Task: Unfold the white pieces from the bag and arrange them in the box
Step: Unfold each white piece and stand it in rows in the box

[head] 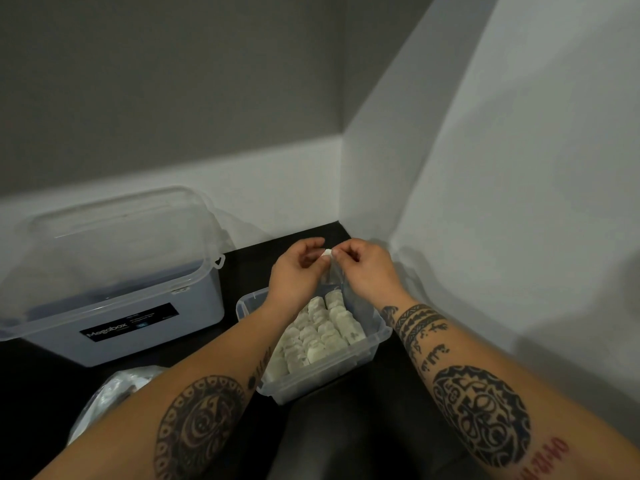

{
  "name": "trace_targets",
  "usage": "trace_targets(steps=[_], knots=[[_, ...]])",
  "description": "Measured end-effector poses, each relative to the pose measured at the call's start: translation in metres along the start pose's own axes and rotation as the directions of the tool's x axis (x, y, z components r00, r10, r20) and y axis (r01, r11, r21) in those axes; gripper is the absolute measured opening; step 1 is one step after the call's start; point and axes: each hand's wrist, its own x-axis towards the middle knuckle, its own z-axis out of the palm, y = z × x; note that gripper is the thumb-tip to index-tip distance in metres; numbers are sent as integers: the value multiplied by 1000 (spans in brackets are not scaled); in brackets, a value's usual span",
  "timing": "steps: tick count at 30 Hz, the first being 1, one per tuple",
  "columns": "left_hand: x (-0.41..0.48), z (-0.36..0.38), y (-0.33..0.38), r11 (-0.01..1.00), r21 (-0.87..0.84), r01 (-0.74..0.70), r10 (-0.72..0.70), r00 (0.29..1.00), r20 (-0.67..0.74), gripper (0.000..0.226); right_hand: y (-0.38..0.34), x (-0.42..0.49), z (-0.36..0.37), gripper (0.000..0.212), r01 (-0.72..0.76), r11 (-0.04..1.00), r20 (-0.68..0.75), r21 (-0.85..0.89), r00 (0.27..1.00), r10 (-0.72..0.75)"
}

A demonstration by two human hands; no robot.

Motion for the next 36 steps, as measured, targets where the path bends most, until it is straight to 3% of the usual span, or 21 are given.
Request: trace_targets(steps=[4,9,12,17,21,25,28,31,36], knots=[[0,1,1,976,190,-103,103,995,10,10,6,1,-1,12,33,994,30,-102,999,-30],[0,0,-6,954,295,-62,45,997,66,6,14,-2,-9,13,30,986,107,-164,994,-13],[-1,3,-11,953,299,53,-85,992,94,4,18,-3,-11,15,-46,993,76,-112,996,54],[-7,19,-26,894,348,282,-361,914,184,5,41,-1,-6,22,-177,973,98,-145,976,192],[-13,35,-37,847,341,407,-491,846,209,4,45,-2,-4,38,-243,965,105,-96,962,253],[-18,48,-46,808,365,463,-558,800,221,5,49,-1,-4,37,-264,958,133,-109,951,278],[-18,53,-54,763,525,376,-553,800,231,5,51,-2,-3,37,-252,961,133,-111,955,266],[-17,56,-57,693,707,141,-467,835,291,9,52,-2,-2,37,-240,964,119,-117,960,254],[-15,54,-57,648,761,-2,-362,879,311,33,50,-3,-2,38,-240,964,111,-118,961,253]])
